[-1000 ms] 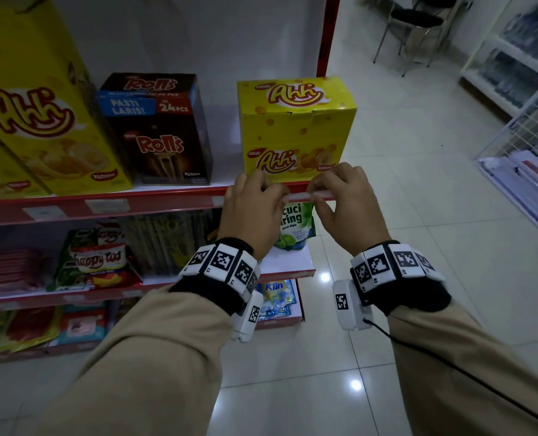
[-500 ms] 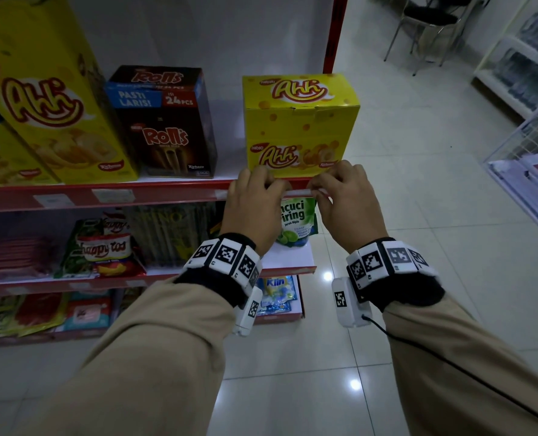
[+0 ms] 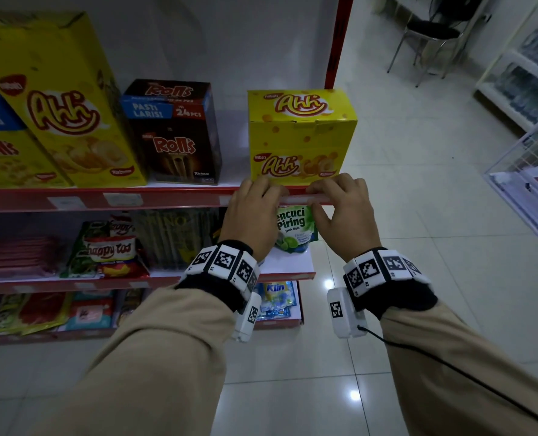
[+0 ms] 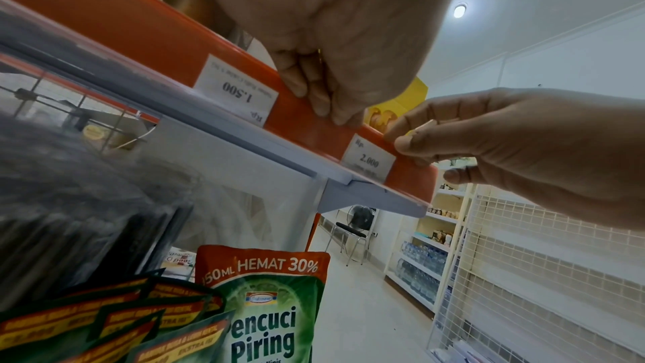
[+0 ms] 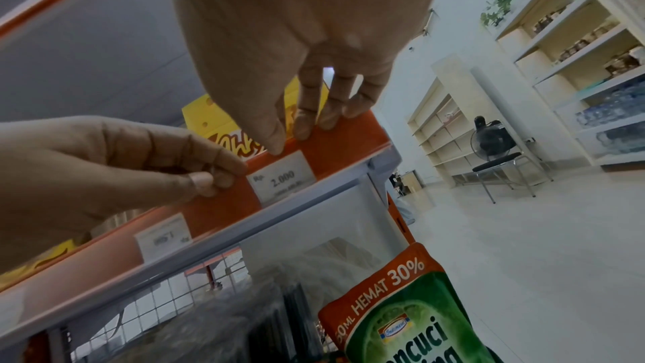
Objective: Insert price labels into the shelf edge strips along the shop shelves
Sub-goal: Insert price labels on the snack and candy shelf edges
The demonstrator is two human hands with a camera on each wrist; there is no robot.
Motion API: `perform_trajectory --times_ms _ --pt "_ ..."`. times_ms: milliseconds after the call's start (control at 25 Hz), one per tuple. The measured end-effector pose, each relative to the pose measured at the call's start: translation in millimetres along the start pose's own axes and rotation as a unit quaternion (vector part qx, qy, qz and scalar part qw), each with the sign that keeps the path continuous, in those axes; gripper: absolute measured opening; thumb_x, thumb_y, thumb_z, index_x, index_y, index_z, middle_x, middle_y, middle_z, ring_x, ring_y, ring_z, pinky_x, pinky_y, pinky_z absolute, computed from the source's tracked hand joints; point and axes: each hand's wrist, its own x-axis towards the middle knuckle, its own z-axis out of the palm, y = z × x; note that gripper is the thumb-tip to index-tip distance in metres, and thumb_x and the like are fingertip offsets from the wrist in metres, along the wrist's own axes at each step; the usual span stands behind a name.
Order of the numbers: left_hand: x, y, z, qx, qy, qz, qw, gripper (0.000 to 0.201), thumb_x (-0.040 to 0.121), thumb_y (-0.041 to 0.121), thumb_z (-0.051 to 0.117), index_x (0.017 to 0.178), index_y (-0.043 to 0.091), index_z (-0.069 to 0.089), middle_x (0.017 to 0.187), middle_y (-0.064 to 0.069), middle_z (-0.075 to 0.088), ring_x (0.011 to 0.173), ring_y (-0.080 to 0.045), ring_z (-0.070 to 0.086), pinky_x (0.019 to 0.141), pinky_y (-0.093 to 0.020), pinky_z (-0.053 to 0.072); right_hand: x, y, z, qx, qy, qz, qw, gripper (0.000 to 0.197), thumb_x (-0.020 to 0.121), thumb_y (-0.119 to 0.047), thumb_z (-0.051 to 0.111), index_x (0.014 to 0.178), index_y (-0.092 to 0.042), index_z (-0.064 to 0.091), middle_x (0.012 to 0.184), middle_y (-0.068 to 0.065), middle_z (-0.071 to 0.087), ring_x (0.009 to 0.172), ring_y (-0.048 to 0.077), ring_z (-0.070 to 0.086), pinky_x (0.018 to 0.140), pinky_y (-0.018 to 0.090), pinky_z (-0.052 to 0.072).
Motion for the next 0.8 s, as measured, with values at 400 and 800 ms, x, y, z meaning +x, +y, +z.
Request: perform_trajectory --times_ms 400,800 --pt "-41 -58 -27 0.152 -0.003 0.045 0.987 0.062 0.073 0.014 0.047 0.135 0.016 0.045 0.132 -0.004 0.051 0.122 -0.024 0.044 0.106 -0.046 0.018 4 -58 25 -0.083 0.014 0.002 0.996 0.027 0.074 -0.016 0.066 0.100 -0.017 0.068 0.103 0.007 0.061 0.099 0.035 0.049 0.075 0.039 0.034" --pt "-54 -112 -50 0.167 0.009 0.073 0.983 0.060 0.069 0.013 0.045 0.129 0.014 0.049 0.125 -0.013 0.050 0.110 -0.031 0.039 0.092 -0.041 0.027 6 -110 60 -0.066 -0.013 -0.055 0.996 0.030 0.074 -0.002 0.061 0.104 -0.001 0.062 0.102 0.017 0.059 0.098 0.036 0.052 0.078 0.041 0.047"
